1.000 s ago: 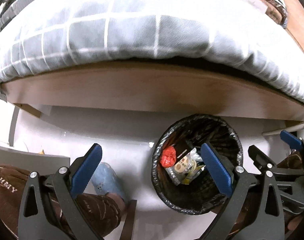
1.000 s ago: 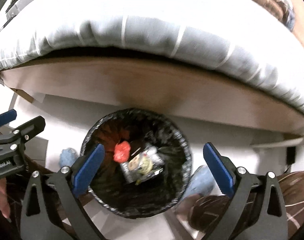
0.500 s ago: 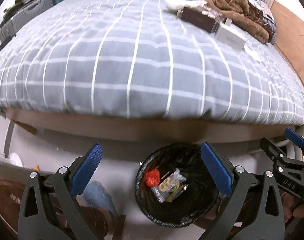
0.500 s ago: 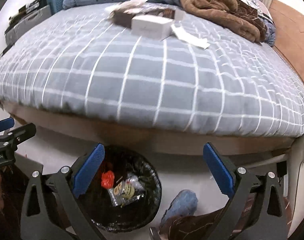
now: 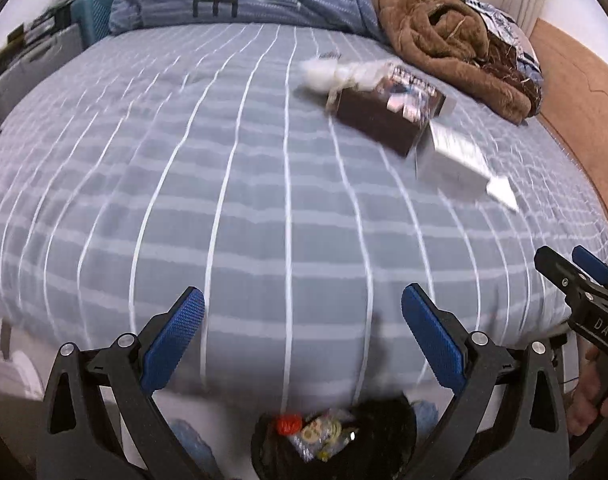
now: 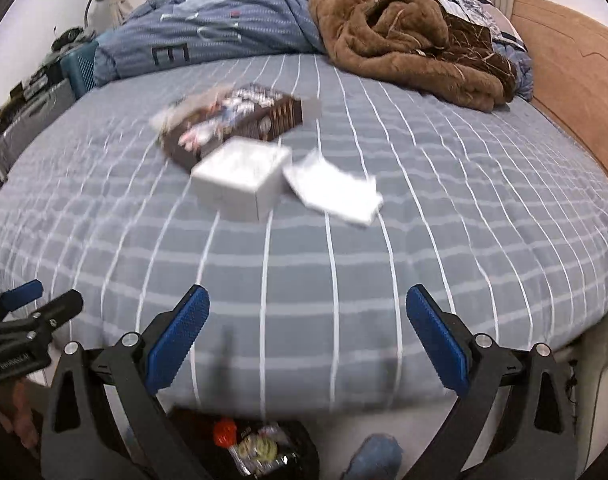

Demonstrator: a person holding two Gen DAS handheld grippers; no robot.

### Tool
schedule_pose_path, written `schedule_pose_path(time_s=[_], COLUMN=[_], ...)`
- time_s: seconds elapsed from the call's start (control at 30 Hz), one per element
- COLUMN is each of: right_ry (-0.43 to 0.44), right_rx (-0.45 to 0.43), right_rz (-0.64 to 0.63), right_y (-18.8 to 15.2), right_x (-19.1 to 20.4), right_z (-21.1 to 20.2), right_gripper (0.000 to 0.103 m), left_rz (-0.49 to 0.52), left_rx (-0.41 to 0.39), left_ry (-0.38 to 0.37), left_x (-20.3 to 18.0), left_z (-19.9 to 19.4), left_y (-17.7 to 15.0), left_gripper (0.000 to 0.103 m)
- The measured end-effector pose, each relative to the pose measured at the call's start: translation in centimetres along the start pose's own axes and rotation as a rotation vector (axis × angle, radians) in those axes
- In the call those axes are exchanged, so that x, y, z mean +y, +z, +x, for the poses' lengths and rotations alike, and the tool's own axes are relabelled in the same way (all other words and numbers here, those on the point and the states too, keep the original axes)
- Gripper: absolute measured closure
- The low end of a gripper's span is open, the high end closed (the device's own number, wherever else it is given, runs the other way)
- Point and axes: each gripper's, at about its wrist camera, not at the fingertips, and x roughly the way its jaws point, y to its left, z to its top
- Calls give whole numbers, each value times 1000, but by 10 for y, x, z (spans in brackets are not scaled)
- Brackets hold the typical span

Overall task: Collect trash
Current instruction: 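Raise both open tools from the bin back over the bed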

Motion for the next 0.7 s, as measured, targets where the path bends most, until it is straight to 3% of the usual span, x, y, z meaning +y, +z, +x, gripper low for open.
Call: schedule_pose_path(time_s=[0.37, 0.7], right_ry=[20, 54], right_rx=[-39, -13], right_rz=[-8, 15], right_y=[63, 74], right_x=[13, 24], right_z=[38, 64], right_gripper=[8, 8], left_rz=[20, 53], left_rx=[-73, -103], left_ry=[-6, -11], left_x=[1, -7], left_z=[34, 55], left_y=[75, 119], left_gripper=[6, 6])
